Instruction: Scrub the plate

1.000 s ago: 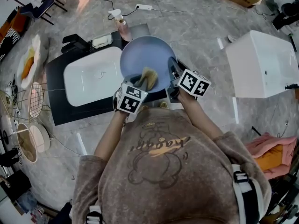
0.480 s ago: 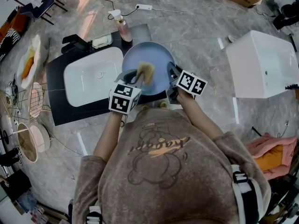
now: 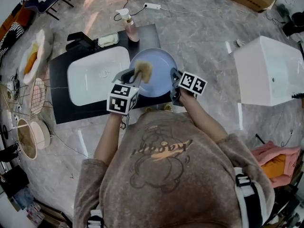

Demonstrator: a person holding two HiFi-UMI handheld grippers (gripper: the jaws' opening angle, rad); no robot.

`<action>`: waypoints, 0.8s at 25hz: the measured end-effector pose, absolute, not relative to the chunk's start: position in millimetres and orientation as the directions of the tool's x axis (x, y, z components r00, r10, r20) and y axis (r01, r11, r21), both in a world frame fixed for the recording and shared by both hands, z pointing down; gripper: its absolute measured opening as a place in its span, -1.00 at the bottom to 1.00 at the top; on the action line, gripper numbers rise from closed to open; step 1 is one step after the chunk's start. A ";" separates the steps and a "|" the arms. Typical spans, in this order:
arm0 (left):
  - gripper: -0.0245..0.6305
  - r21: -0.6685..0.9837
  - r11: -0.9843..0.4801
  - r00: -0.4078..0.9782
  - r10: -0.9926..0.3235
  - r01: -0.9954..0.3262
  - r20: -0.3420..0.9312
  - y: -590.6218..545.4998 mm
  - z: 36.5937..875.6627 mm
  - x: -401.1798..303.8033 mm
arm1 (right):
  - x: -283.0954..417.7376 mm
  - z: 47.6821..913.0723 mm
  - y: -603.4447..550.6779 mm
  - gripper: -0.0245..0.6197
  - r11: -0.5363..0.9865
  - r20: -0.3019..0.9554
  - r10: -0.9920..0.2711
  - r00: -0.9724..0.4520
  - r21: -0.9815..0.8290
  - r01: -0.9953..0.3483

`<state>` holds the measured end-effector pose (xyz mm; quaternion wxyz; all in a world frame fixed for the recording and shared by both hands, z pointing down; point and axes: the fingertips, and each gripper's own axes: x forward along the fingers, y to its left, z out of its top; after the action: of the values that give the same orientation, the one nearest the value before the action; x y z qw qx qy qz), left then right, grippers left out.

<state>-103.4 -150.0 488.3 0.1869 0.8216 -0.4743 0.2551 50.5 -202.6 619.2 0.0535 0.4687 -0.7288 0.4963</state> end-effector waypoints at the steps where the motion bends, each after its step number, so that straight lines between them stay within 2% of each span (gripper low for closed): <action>1: -0.73 0.066 -0.475 0.416 -0.686 -0.877 0.597 -149.9 488.8 -105.3 | 49.5 623.8 -202.6 -0.83 0.067 0.551 -0.622 -0.556 -0.670 -0.739; 13: -0.73 0.069 -0.413 0.367 -0.705 -0.908 0.607 -153.9 492.7 -128.9 | 33.2 646.6 -216.5 -0.82 0.098 0.589 -0.577 -0.567 -0.639 -0.763; 20: -0.73 0.069 -0.399 0.355 -0.709 -0.914 0.609 -155.4 494.0 -134.5 | 32.8 652.0 -222.4 -0.77 0.159 0.636 -0.569 -0.521 -0.537 -0.828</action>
<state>-134.5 -155.4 494.0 0.2038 0.7976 -0.5088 0.2519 32.8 -222.4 652.0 0.1443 0.4675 -0.7474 0.4494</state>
